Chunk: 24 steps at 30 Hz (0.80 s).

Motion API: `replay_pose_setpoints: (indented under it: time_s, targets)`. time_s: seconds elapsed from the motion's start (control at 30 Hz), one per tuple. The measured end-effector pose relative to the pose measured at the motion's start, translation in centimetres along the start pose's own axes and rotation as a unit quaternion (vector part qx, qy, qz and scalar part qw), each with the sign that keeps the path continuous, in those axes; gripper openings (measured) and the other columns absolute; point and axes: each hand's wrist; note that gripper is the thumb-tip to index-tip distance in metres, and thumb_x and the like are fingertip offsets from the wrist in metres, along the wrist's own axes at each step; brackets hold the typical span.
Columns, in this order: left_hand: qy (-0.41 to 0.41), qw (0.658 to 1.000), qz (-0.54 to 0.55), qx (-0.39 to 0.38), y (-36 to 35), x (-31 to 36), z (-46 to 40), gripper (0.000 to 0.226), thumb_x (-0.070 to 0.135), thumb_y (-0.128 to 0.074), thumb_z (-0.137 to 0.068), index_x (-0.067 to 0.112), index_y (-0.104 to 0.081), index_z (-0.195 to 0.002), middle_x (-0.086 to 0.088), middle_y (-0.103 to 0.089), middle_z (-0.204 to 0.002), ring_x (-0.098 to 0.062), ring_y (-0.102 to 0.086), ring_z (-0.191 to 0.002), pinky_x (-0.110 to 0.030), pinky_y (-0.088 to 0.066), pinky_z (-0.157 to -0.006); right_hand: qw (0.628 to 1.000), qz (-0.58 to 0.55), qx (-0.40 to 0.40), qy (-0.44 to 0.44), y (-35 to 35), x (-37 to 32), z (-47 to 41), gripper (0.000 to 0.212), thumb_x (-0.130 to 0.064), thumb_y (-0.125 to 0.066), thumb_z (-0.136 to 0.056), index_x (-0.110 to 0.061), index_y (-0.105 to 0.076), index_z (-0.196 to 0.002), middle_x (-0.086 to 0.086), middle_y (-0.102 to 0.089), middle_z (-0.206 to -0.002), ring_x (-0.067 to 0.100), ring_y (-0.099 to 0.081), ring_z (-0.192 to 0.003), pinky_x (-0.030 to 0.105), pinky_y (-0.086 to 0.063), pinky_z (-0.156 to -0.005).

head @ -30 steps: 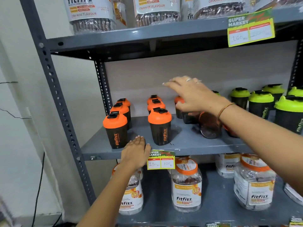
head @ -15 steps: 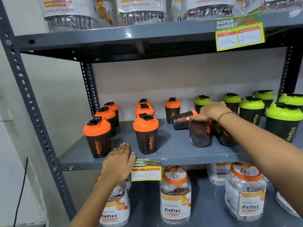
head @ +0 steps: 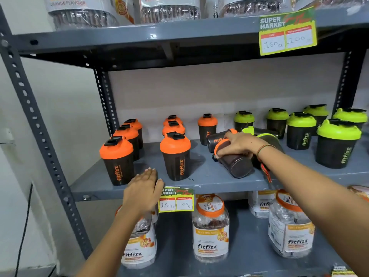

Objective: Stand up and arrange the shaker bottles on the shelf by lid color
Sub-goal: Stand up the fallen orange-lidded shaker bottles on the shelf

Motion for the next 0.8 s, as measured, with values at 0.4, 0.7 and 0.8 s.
replay_pose_setpoints:
  time_s: [0.4,0.7,0.8]
  targets:
    - [0.004,1.000,0.013,-0.011,0.5,0.3,0.2,0.057,0.041,-0.021,-0.099,0.010,-0.037,-0.144,-0.011,-0.039,-0.152,-0.021,-0.034,-0.141,-0.037,-0.026,-0.117,0.897,-0.247,0.366,-0.024,-4.2,-2.4,3.9,0.114,-0.049,-0.090,-0.050,-0.016,-0.033,-0.142,0.009,-0.034,-0.137,0.040,-0.042,-0.124,0.046,-0.041,-0.099]
    - [0.004,1.000,0.017,-0.018,0.7,0.2,0.2,0.058,0.041,-0.020,-0.098,0.010,-0.036,-0.145,-0.010,-0.037,-0.153,-0.019,-0.032,-0.143,-0.036,-0.024,-0.118,0.868,-0.289,0.402,-0.021,-7.0,-4.0,5.9,0.090,-0.048,-0.083,-0.061,-0.022,-0.031,-0.130,0.008,-0.045,-0.136,0.039,-0.053,-0.116,0.046,-0.047,-0.088]
    - [0.004,1.000,0.016,-0.019,0.7,0.2,0.1,0.058,0.041,-0.019,-0.098,0.010,-0.036,-0.145,-0.011,-0.037,-0.153,-0.020,-0.032,-0.142,-0.037,-0.024,-0.118,0.865,-0.312,0.392,-0.021,-7.5,-3.8,6.4,0.095,-0.047,-0.080,-0.060,-0.028,-0.025,-0.135,0.010,-0.052,-0.133,0.040,-0.057,-0.112,0.045,-0.049,-0.084]
Point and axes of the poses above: each hand's wrist, its own z-axis away from the middle knuckle, its own y-axis out of the back of the hand, x = y × z
